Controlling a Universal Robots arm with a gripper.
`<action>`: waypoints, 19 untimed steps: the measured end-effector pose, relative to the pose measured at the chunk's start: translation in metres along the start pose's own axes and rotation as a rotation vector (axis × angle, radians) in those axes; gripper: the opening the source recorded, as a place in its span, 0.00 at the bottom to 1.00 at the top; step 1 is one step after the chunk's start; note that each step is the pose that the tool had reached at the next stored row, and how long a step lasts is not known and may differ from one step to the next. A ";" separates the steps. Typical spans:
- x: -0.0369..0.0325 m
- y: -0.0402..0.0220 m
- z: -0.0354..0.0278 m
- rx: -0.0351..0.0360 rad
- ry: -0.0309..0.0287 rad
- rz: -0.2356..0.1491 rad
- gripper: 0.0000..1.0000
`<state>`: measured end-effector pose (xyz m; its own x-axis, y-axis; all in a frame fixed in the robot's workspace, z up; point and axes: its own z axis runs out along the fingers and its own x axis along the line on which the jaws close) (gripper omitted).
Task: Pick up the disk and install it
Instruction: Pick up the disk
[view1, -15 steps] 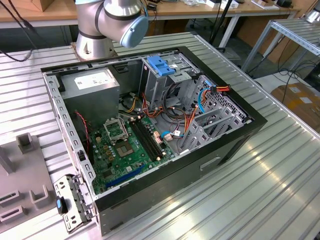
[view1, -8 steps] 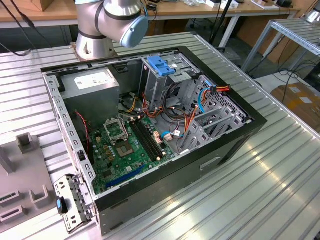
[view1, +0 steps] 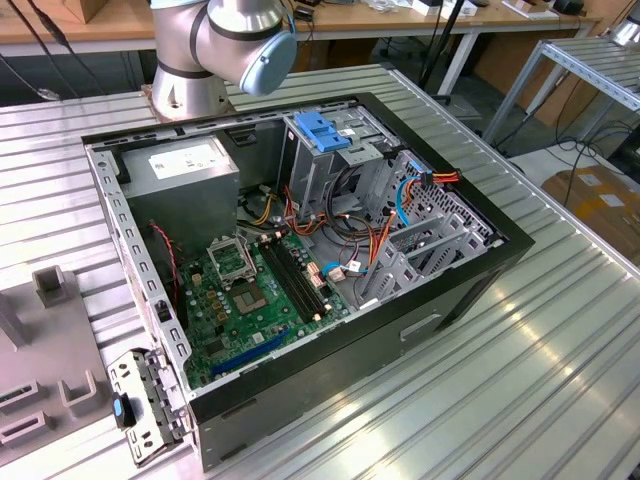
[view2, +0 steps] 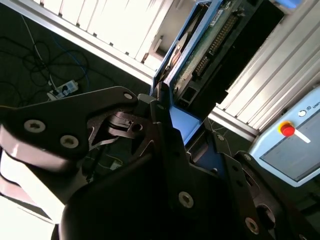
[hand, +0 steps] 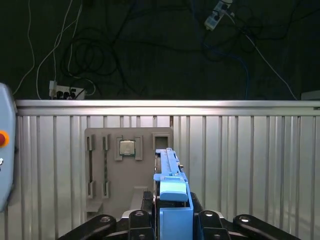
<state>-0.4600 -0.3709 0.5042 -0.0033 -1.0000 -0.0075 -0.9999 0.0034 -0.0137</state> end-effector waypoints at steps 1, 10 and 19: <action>0.0000 -0.0001 -0.0023 -0.0001 0.0000 0.000 0.37; -0.0001 -0.0002 -0.0145 -0.0002 0.0001 0.000 0.37; -0.0001 -0.0046 -0.0144 -0.0002 0.0000 0.000 0.37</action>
<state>-0.4556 -0.3709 0.5187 -0.0033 -1.0000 -0.0075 -0.9999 0.0034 -0.0135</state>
